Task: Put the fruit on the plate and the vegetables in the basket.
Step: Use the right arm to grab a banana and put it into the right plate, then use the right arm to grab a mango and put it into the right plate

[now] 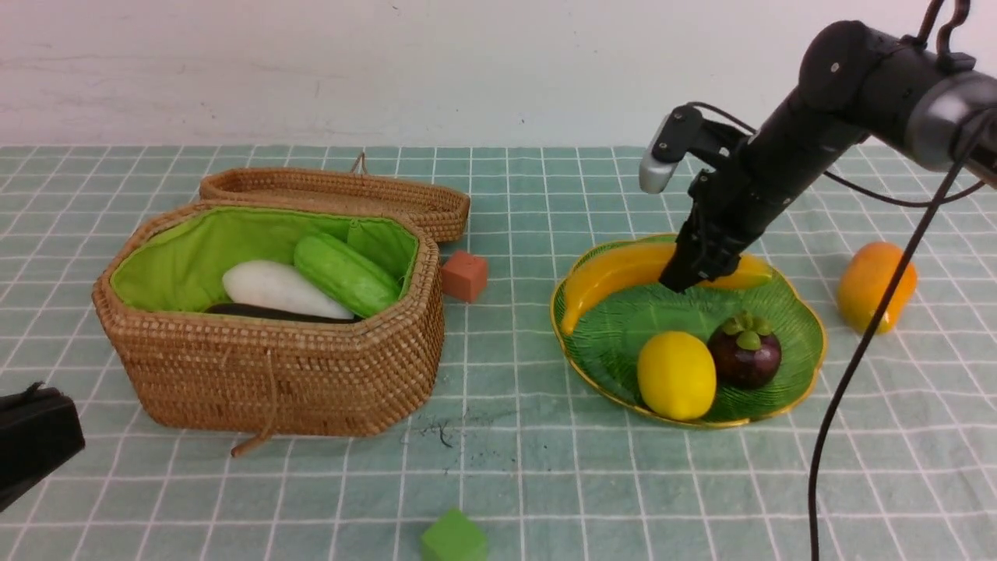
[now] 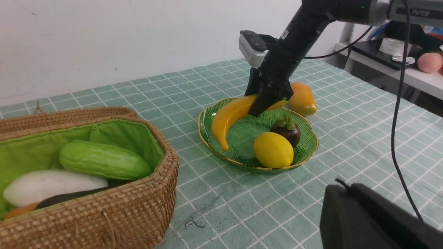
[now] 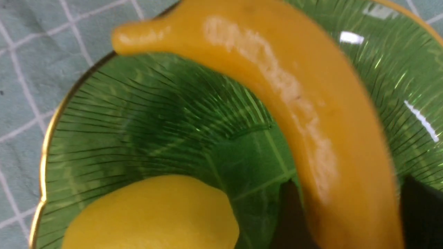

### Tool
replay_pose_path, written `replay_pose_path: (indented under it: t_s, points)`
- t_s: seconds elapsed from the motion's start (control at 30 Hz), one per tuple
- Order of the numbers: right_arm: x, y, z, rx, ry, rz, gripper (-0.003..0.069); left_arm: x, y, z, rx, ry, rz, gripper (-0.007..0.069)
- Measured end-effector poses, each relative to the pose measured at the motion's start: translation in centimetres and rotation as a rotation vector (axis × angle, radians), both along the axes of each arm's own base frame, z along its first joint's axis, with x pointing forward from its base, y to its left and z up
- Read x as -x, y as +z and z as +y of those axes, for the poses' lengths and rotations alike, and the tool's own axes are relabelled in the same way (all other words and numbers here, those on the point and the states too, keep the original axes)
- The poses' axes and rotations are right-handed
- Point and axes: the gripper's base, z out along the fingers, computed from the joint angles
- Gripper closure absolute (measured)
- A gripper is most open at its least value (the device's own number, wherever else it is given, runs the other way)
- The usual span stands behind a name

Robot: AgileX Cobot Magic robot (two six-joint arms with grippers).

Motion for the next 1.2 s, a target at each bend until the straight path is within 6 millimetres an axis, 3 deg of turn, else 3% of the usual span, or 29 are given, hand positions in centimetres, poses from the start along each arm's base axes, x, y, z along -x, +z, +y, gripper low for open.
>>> replay_pose_path:
  t_s: [0.17, 0.3, 0.37, 0.5, 0.53, 0.57, 0.6, 0.7, 0.9, 1.13, 1.2]
  points:
    - [0.2, 0.6, -0.7, 0.083, 0.007, -0.017, 0.0069, 0.0, 0.0, 0.0, 0.0, -0.001, 0.002, 0.0637]
    - [0.6, 2.6, -1.9, 0.113, -0.111, -0.037, 0.0064, 0.0, 0.0, 0.0, 0.001, -0.001, 0.002, 0.0637]
    - [0.5, 4.1, -3.8, 0.083, -0.334, -0.041, 0.0098, 0.0, 0.0, 0.0, 0.001, -0.001, 0.002, 0.0637]
    - [-0.1, 4.6, -9.3, -0.071, -0.904, 0.056, 0.0157, 0.0, 0.0, 0.0, 0.001, -0.001, 0.002, 0.0637]
    - [-0.2, 4.1, -10.9, -0.123, -1.073, 0.102, 0.0161, 0.0, 0.0, 0.0, 0.001, -0.001, 0.002, 0.0637]
    - [-0.3, 3.9, -11.6, -0.129, -1.106, 0.109, 0.0161, 0.0, 0.0, 0.0, 0.001, -0.001, 0.002, 0.0637]
    - [-0.4, 3.0, -13.7, -0.174, -1.261, 0.154, 0.0157, 0.0, 0.0, 0.0, 0.001, -0.001, 0.002, 0.0637]
    - [-0.8, 0.9, -17.0, -0.234, -1.442, 0.215, 0.0108, 0.0, 0.0, 0.0, 0.001, -0.001, 0.002, 0.0637]
    - [-2.0, -1.9, -18.4, -0.342, -1.512, 0.255, -0.0017, 0.0, 0.0, 0.0, 0.001, -0.001, 0.002, 0.0637]
    - [-3.0, -6.1, -18.3, -0.358, -1.535, 0.321, -0.002, 0.0, 0.0, 0.0, 0.004, -0.003, 0.005, 0.0637]
    - [-3.2, -6.5, -18.4, -0.365, -1.535, 0.314, -0.001, 0.0, 0.0, 0.0, 0.005, -0.004, 0.008, 0.0637]
